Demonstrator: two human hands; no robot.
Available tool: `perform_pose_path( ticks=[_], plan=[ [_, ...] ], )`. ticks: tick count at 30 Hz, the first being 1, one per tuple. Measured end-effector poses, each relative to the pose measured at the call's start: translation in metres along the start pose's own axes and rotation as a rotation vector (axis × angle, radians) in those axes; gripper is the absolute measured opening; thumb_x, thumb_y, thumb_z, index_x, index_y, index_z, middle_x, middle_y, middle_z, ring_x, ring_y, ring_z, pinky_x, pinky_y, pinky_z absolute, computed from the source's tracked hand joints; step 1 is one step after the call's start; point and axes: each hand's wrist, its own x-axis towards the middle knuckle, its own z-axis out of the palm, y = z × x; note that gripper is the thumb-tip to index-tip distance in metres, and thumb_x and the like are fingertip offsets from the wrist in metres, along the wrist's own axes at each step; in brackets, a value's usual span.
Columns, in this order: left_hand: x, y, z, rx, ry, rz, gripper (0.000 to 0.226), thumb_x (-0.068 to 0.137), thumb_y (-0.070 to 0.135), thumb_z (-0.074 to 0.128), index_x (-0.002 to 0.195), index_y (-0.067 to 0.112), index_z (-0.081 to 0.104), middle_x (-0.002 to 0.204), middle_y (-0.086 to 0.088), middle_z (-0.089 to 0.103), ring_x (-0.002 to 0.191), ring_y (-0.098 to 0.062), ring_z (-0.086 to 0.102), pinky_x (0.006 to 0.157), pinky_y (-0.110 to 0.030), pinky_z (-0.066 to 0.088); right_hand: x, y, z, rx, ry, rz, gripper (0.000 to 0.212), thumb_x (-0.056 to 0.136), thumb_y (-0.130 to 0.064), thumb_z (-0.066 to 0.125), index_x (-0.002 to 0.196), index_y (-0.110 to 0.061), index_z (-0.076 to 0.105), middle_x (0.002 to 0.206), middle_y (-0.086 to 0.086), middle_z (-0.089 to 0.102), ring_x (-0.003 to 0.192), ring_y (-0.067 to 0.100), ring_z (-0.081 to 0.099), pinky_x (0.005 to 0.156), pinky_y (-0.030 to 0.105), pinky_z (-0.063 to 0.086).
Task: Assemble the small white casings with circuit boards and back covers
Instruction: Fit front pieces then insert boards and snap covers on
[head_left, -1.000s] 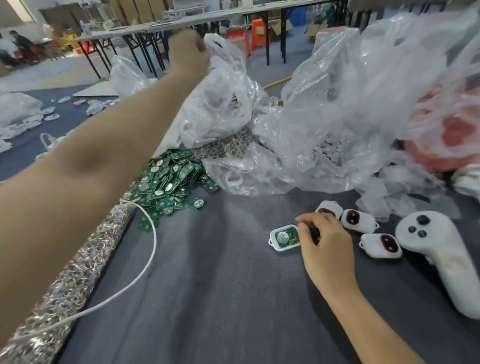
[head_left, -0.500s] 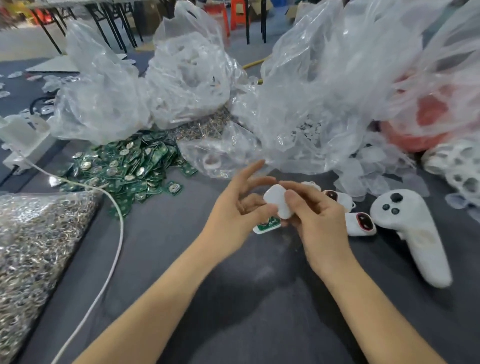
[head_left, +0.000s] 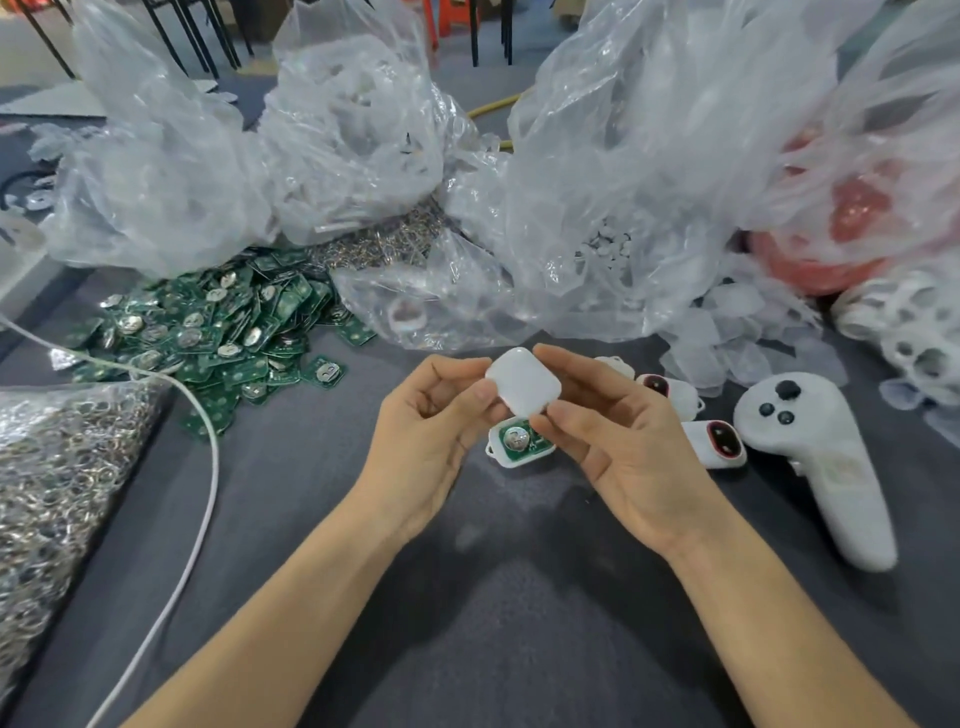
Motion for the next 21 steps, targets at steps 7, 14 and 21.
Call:
perform_pose_path(
  ticks=[7, 14, 21],
  plan=[
    [0.002, 0.000, -0.001, -0.057, 0.026, -0.075, 0.010, 0.071, 0.007, 0.067, 0.078, 0.012, 0.073, 0.085, -0.007, 0.073, 0.078, -0.012, 0.071, 0.068, -0.017, 0.055, 0.000, 0.003, -0.001, -0.110, 0.023, -0.046, 0.041, 0.069, -0.004, 0.068, 0.110, -0.013, 0.068, 0.097, 0.008, 0.073, 0.088, 0.017, 0.069, 0.076, 0.023, 0.055],
    [0.000, 0.000, -0.001, -0.035, -0.020, -0.097, 0.016, 0.075, 0.007, 0.063, 0.085, 0.014, 0.075, 0.091, -0.011, 0.073, 0.082, -0.017, 0.070, 0.072, -0.024, 0.057, -0.005, -0.010, -0.002, -0.584, -0.028, -0.125, 0.047, 0.080, 0.003, 0.068, 0.116, -0.026, 0.064, 0.097, 0.003, 0.070, 0.087, 0.021, 0.069, 0.082, 0.035, 0.057],
    [-0.001, 0.009, -0.001, 0.079, -0.146, -0.184, 0.037, 0.084, 0.009, 0.062, 0.119, 0.015, 0.053, 0.091, -0.014, 0.071, 0.073, -0.019, 0.068, 0.063, -0.026, 0.057, -0.012, -0.025, 0.009, -1.231, -0.193, -0.372, 0.046, 0.072, -0.012, 0.081, 0.112, -0.024, 0.063, 0.133, -0.016, 0.047, 0.108, -0.001, 0.054, 0.086, 0.016, 0.047]
  ],
)
